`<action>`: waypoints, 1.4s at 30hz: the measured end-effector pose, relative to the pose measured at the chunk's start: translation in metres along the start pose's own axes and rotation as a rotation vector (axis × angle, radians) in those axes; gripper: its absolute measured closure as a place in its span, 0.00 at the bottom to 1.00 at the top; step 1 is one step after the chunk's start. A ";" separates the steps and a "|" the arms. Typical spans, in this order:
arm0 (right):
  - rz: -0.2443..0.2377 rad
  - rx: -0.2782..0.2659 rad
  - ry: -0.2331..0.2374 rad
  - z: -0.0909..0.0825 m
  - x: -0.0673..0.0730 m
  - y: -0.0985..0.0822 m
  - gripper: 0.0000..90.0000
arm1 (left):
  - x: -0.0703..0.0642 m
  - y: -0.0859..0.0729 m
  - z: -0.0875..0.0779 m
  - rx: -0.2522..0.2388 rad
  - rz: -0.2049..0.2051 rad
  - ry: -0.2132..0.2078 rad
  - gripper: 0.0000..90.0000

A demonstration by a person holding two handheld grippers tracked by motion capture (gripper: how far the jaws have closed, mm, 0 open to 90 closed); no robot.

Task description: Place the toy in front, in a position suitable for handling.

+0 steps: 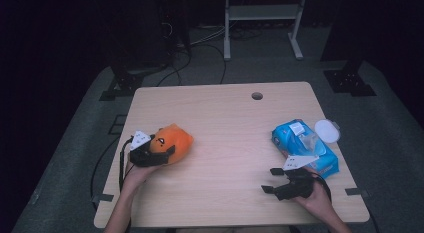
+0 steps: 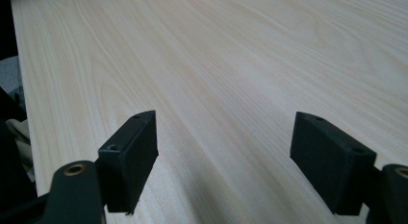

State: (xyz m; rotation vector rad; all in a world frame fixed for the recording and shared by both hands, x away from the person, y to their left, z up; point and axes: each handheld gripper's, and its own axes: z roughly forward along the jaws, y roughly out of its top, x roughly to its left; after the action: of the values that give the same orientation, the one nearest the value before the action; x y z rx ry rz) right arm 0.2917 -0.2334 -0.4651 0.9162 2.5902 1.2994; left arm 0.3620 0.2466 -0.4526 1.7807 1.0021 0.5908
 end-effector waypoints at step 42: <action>-0.005 -0.026 0.000 -0.004 0.000 0.002 0.27 | -0.013 0.036 -0.028 -0.185 -0.135 -0.159 0.41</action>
State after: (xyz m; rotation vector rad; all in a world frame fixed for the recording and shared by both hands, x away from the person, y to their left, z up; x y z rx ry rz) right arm 0.2910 -0.2348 -0.4614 0.9053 2.5676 1.3291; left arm 0.3468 0.2430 -0.4081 1.5581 0.9201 0.4356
